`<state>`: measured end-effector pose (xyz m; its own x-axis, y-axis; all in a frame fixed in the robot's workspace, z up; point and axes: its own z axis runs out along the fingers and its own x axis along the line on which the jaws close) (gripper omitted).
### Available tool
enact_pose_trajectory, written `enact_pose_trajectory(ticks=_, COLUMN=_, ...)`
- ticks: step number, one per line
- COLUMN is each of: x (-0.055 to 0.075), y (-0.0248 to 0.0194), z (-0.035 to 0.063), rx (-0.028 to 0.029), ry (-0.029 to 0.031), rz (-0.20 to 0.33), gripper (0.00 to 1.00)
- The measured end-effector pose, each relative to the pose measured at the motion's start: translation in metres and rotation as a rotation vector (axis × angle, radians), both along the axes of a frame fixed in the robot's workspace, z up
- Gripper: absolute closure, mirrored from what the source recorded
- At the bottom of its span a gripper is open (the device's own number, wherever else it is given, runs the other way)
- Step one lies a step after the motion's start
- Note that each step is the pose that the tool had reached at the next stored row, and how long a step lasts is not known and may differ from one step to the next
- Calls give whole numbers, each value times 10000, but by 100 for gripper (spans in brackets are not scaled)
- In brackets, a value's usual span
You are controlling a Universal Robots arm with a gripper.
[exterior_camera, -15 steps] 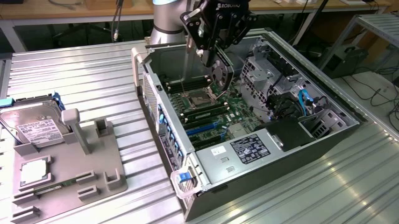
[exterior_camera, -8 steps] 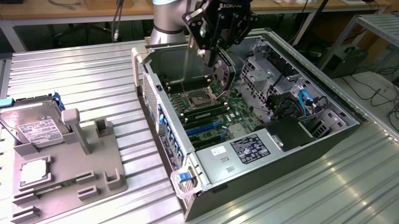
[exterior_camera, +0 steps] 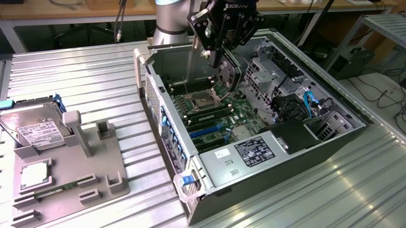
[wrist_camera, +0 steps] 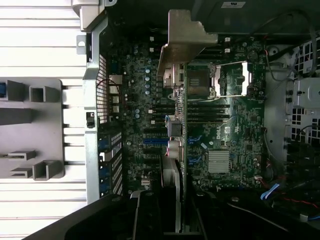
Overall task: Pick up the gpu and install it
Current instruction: 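Pick up the gpu and move the gpu toward the slot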
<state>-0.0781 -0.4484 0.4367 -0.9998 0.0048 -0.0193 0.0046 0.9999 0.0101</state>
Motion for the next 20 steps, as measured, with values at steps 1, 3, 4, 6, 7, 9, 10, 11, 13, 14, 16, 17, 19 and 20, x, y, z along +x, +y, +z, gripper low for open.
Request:
enact_pose_trajectory(ticks=1, x=4, y=0, z=0, rx=0, ry=0, rz=0, gripper=73)
enact_pose_trajectory(ticks=3, x=15, y=0, z=-2, rx=0, ry=0, rz=0, gripper=73)
enact_pose_trajectory(ticks=4, x=22, y=0, z=-3, rx=1, ry=0, rz=0, gripper=73)
enact_pose_trajectory(ticks=6, x=39, y=0, z=-4, rx=-1, ry=0, rz=0, gripper=73)
enact_pose_trajectory(ticks=7, x=46, y=0, z=-5, rx=0, ry=0, rz=0, gripper=73)
enact_pose_trajectory(ticks=9, x=59, y=0, z=-7, rx=0, ry=0, rz=1, gripper=73)
enact_pose_trajectory(ticks=10, x=65, y=0, z=-8, rx=0, ry=-1, rz=0, gripper=73)
enact_pose_trajectory(ticks=11, x=71, y=0, z=-9, rx=0, ry=0, rz=0, gripper=73)
enact_pose_trajectory(ticks=13, x=85, y=0, z=-11, rx=-1, ry=-2, rz=1, gripper=73)
enact_pose_trajectory(ticks=14, x=93, y=0, z=-13, rx=0, ry=-2, rz=0, gripper=73)
enact_pose_trajectory(ticks=16, x=104, y=0, z=-15, rx=-1, ry=-3, rz=0, gripper=73)
enact_pose_trajectory(ticks=17, x=111, y=0, z=-17, rx=-1, ry=-4, rz=0, gripper=73)
enact_pose_trajectory(ticks=19, x=123, y=0, z=-19, rx=-3, ry=-4, rz=0, gripper=73)
enact_pose_trajectory(ticks=20, x=128, y=0, z=-20, rx=-3, ry=-5, rz=1, gripper=73)
